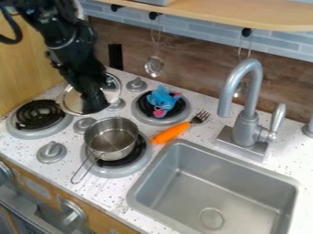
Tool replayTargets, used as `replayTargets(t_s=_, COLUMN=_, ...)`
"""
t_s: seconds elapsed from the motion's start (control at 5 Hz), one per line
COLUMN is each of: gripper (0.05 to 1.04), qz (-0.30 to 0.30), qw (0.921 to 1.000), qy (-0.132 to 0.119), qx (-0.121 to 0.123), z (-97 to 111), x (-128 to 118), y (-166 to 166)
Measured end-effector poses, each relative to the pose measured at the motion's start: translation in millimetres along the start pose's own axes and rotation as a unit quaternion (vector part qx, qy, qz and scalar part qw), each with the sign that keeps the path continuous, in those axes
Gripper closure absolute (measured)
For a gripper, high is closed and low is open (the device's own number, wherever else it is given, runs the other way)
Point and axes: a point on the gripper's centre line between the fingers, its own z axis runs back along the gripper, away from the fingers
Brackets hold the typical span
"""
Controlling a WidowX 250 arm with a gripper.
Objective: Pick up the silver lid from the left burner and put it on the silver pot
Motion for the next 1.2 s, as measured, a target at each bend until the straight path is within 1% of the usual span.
replayTargets(t_s=0.2, gripper=0.767, qz=-0.031, qw=0.9995, qy=0.000, qx=0.000, z=-10, x=2, y=-16)
replayTargets(t_s=0.4, gripper=0.767, qz=-0.028, qw=0.9994, qy=0.018, qx=-0.004, z=-26, x=-3, y=-17)
replayTargets(t_s=0.6, gripper=0.767, qz=-0.032, qw=0.9988, qy=0.035, qx=0.008, z=-44, x=-3, y=-10)
replayTargets(t_s=0.8, gripper=0.767, qz=-0.032, qw=0.9983, qy=0.047, qx=0.010, z=-60, x=-2, y=-2)
replayTargets(t_s=1.0, gripper=0.767, qz=-0.023, qw=0.9981, qy=0.056, qx=0.006, z=-70, x=-4, y=9)
replayTargets(t_s=1.2, gripper=0.767, qz=-0.028, qw=0.9978, qy=0.057, qx=-0.015, z=-77, x=-6, y=10)
